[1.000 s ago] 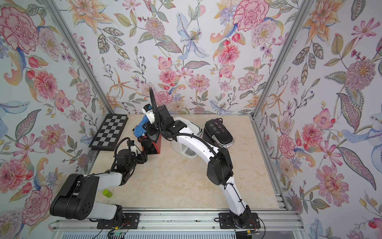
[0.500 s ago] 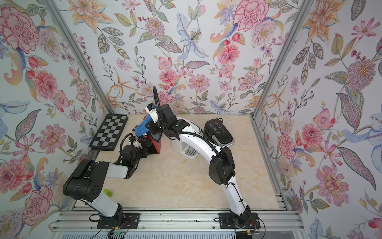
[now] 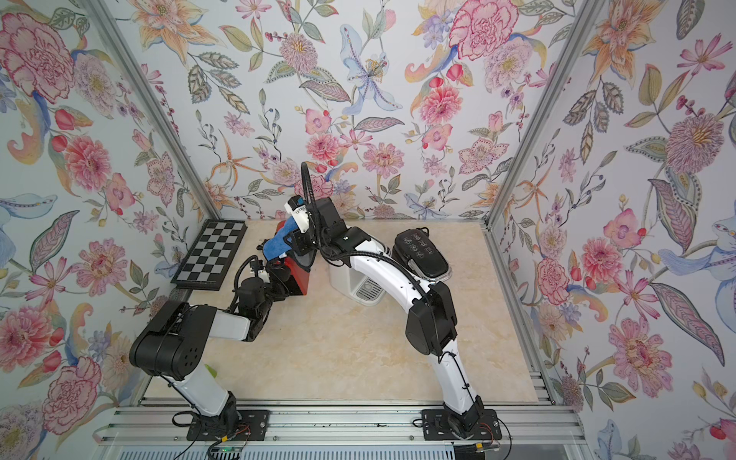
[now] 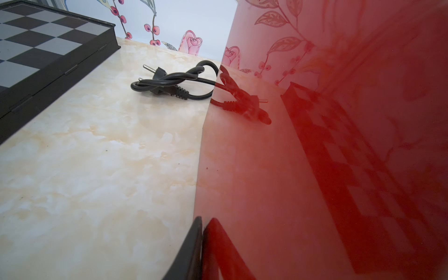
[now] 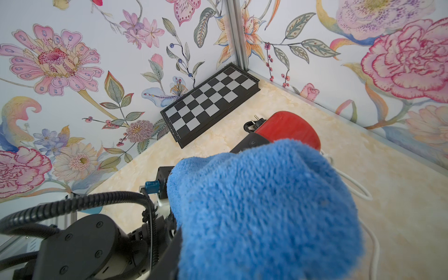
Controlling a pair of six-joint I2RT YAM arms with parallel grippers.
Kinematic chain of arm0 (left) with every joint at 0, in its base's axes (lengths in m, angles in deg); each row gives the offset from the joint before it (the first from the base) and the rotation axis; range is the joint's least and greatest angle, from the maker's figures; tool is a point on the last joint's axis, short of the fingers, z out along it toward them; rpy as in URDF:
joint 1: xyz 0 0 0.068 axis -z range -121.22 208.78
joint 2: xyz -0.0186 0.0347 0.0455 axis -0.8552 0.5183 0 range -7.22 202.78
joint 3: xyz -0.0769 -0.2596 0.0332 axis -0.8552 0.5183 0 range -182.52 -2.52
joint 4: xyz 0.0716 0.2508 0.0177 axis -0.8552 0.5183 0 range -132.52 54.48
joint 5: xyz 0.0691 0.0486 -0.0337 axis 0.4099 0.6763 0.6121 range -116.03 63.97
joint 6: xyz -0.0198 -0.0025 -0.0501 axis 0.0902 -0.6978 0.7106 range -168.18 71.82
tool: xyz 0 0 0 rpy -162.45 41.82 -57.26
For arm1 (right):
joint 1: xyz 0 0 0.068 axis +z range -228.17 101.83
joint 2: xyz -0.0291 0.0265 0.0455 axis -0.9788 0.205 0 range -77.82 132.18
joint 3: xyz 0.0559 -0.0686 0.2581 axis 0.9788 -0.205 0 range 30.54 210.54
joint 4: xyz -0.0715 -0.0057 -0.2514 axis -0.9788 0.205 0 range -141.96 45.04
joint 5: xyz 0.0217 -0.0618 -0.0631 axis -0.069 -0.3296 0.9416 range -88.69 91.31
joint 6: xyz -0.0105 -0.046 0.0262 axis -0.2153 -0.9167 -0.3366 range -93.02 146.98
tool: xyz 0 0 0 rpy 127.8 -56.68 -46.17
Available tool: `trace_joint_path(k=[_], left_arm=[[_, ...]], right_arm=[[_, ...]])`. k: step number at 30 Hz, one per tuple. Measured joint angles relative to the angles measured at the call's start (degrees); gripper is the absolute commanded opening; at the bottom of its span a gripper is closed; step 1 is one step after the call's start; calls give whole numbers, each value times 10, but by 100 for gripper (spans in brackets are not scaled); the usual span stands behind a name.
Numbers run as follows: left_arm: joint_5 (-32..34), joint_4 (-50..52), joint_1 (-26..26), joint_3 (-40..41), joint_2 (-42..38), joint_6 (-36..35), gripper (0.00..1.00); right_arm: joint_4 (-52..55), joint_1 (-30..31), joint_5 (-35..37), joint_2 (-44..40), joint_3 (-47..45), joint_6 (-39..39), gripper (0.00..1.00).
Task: Wipe the surface of a coffee machine
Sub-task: Move the coffee machine to the center of the board.
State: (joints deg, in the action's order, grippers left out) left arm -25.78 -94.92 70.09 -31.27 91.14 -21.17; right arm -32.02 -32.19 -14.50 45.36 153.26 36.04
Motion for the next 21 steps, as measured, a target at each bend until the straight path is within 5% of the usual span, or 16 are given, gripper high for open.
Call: trace_joint_path(k=[12, 21], left_arm=[[19, -52, 27, 84, -45, 5, 12], [37, 6, 67, 142, -141, 15, 12]], right_arm=[[15, 4, -21, -27, -9, -6, 36], [33, 75, -22, -48, -36, -17, 35]])
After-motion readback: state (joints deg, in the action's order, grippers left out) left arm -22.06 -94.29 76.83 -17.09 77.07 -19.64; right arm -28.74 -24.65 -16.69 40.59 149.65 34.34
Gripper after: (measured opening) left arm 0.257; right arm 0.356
